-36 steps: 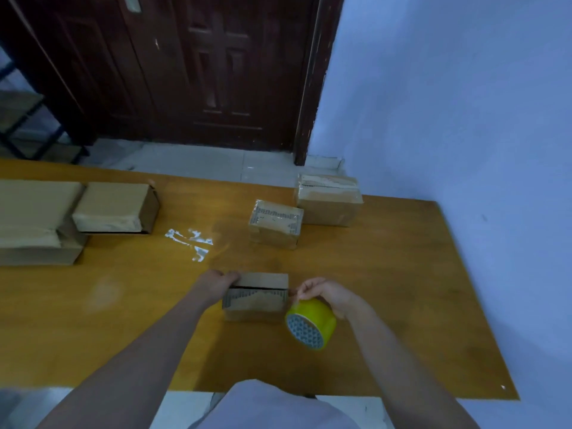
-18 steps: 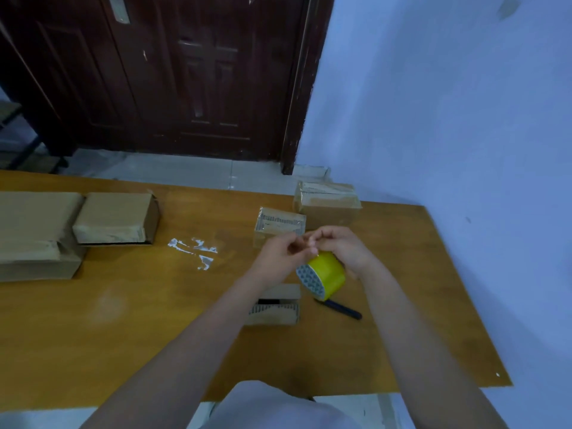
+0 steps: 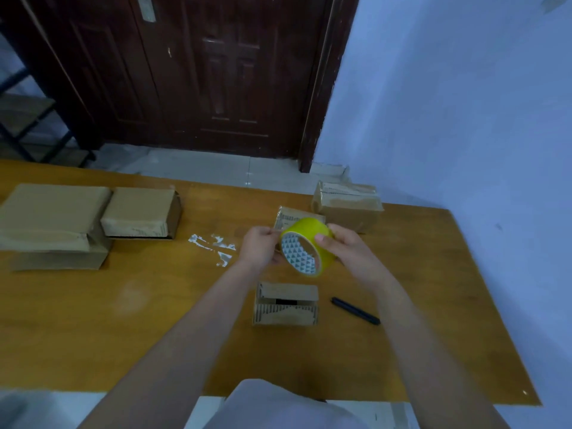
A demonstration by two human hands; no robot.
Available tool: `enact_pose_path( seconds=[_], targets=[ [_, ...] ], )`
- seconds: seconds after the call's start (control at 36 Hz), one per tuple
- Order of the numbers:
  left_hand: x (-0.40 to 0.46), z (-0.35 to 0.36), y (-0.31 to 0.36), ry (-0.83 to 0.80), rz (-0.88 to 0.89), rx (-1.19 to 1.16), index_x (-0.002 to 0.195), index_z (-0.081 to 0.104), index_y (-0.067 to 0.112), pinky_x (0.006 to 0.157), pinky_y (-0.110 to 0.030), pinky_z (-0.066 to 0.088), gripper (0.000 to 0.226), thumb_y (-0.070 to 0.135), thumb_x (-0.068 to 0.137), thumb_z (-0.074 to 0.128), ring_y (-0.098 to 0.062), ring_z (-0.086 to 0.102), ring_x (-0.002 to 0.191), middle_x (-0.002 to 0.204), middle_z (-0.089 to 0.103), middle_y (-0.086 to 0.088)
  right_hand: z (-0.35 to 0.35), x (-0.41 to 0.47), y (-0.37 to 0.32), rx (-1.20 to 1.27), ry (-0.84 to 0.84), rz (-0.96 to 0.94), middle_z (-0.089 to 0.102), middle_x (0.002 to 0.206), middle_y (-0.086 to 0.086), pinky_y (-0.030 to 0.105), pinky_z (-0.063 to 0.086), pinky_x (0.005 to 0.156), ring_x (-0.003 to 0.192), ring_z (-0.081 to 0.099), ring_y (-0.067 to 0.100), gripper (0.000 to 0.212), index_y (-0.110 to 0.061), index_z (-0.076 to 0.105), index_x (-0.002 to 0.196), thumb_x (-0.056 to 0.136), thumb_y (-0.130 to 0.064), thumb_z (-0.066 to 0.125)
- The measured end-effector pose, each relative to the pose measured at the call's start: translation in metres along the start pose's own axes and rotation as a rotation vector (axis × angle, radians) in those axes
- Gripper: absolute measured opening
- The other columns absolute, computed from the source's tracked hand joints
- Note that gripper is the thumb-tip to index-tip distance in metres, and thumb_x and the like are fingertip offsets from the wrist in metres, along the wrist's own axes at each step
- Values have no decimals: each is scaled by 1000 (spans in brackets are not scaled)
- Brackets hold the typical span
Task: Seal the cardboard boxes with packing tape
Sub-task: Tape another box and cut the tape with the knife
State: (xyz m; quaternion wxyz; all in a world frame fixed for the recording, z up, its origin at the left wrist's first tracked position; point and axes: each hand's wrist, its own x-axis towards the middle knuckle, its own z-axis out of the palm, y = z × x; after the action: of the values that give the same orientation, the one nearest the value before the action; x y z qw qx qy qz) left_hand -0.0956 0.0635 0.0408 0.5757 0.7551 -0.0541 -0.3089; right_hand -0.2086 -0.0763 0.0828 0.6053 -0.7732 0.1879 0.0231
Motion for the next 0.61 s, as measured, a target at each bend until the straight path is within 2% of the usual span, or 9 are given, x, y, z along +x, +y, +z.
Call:
enact_pose_path(
  seconds=[0.06,0.08,0.17,0.25,0.31,0.39,0.47,0.56,0.61],
  targets=[
    [1,-4,-3,11,-28,-26,67,54,8,60,-38,55,33,9,99,47,-18,58,43,62,60,-11,3,1,-2,-18,-31,-12,66,98,15,36,50,82,88,64,21,32,-2,60,104,93,-32,54],
    [1,-5,-3,34,-37,-47,67,54,6,52,-34,55,31,8,98,49,-18,59,43,64,59,-12,3,3,-3,-47,-53,-9,64,91,12,33,48,76,82,62,18,31,-3,61,97,92,-33,56],
    [-2,-15,-5,179,-64,-184,71,51,3,34,-18,42,24,0,95,51,-9,54,33,53,58,-9,-3,10,1,-374,-134,97,49,65,1,26,33,57,59,47,14,39,-12,51,68,87,-44,61],
    [-7,-23,-16,227,-72,-254,69,50,7,38,-17,44,27,3,95,53,-9,57,36,55,60,-9,-9,11,17,-719,-64,322,47,60,1,26,30,51,52,42,14,50,-13,51,63,82,-59,60],
    [-14,-19,-28,227,-82,-263,73,50,4,43,-21,50,24,8,97,53,-12,60,40,64,61,-12,-12,8,30,-871,-26,282,50,62,2,27,31,50,52,44,14,53,-13,54,67,81,-64,57],
    [-27,-13,-44,199,-99,-344,81,51,3,50,-27,56,21,14,98,53,-15,66,49,64,66,-10,-22,0,46,-715,-70,106,36,58,-2,25,24,49,48,34,10,49,-16,40,62,86,-56,55],
    [-38,-16,-53,211,-68,-399,78,50,3,61,-36,56,24,14,98,53,-16,68,57,68,67,-8,-33,-9,64,-481,-164,90,41,62,-4,25,30,55,53,40,8,39,-16,46,67,91,-45,55],
    [-47,-10,-61,269,-22,-392,75,52,2,62,-36,57,25,12,97,53,-15,67,57,64,66,-4,-37,-16,76,-492,-187,96,38,57,-7,26,29,54,49,37,5,40,-18,43,64,91,-46,55],
    [-52,1,-63,301,5,-373,77,54,-1,63,-34,58,23,10,97,52,-14,66,57,60,65,-2,-35,-14,76,-681,-172,110,42,59,-5,28,29,53,51,41,8,40,-22,43,65,90,-52,52]
  ],
)
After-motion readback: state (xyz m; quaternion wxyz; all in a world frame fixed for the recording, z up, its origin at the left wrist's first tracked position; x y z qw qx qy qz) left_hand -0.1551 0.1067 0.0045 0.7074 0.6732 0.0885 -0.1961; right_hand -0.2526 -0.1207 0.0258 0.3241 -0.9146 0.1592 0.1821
